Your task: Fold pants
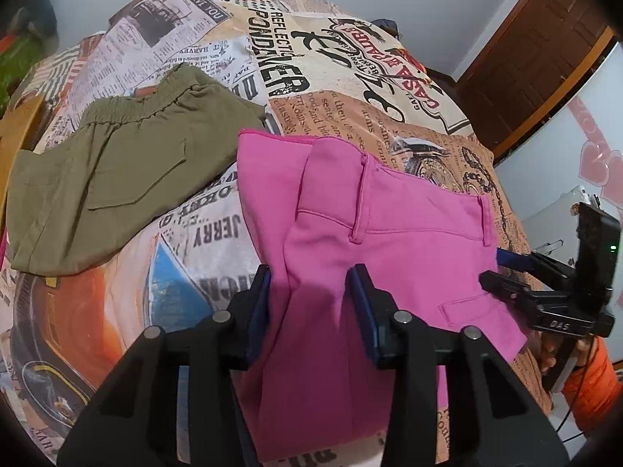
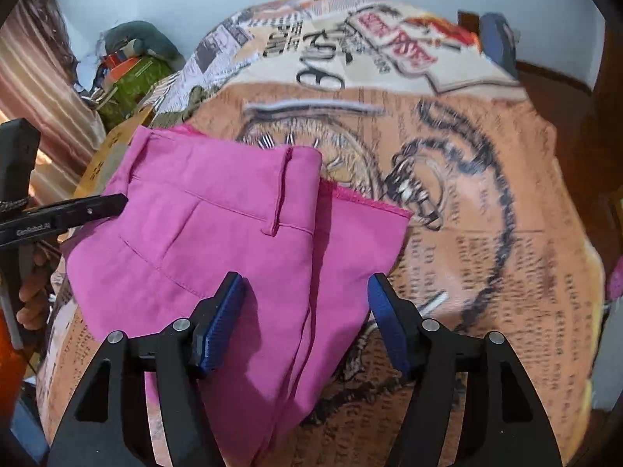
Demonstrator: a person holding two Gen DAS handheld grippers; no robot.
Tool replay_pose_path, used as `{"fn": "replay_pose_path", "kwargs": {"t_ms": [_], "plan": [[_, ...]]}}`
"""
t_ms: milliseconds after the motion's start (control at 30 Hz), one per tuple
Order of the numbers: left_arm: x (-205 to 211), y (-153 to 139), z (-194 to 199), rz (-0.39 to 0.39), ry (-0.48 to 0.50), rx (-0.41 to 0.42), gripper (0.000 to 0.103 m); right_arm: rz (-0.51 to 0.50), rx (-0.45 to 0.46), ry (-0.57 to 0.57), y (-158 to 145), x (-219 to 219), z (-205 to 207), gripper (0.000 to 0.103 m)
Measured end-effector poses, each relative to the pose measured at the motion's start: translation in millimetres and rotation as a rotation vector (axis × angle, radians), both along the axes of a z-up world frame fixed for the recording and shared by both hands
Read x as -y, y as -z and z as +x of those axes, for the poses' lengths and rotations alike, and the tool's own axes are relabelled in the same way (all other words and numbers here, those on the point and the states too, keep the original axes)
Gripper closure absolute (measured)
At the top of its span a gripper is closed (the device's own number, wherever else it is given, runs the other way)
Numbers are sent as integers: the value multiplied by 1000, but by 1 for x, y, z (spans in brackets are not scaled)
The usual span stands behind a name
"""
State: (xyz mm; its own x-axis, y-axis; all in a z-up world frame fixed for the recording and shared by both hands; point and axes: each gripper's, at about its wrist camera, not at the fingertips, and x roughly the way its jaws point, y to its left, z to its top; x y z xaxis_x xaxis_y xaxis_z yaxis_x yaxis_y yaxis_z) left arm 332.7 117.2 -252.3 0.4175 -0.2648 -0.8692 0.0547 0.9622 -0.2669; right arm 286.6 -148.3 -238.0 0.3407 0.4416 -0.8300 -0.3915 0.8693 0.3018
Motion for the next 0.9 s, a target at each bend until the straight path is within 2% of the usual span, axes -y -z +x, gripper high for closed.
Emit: {"fn": "replay_pose_path", "kwargs": {"t_ms": [67, 133, 200, 233, 267, 400, 467, 567, 667, 900], "plan": [[0, 0, 1, -11, -2, -5, 66, 21, -30, 2, 4, 3, 8, 32], [1, 0, 0, -14, -2, -4, 70, 27, -34, 6, 4, 3, 9, 35], [5, -1, 0, -1, -2, 6, 73, 31, -27, -16, 2, -1, 7, 46], [7, -2, 0, 14, 1, 20, 74, 42, -27, -26, 1, -3, 5, 58], [12, -4, -1, 46, 4, 43, 75, 48, -25, -31, -1, -5, 4, 66], [26, -9, -5, 142, 18, 82, 80, 4, 21, -31, -7, -13, 0, 75], [28, -14, -6, 168, 22, 93, 82, 6, 42, -20, -12, -11, 0, 86], [31, -23, -8, 191, 35, 117, 86, 19, 49, -6, -18, -8, 6, 87], [30, -35, -11, 178, 32, 148, 87, 14, 84, -6, -29, -9, 8, 88], [25, -71, -21, 188, 20, 217, 89, 41, 164, -26, -69, -19, 10, 89]]}}
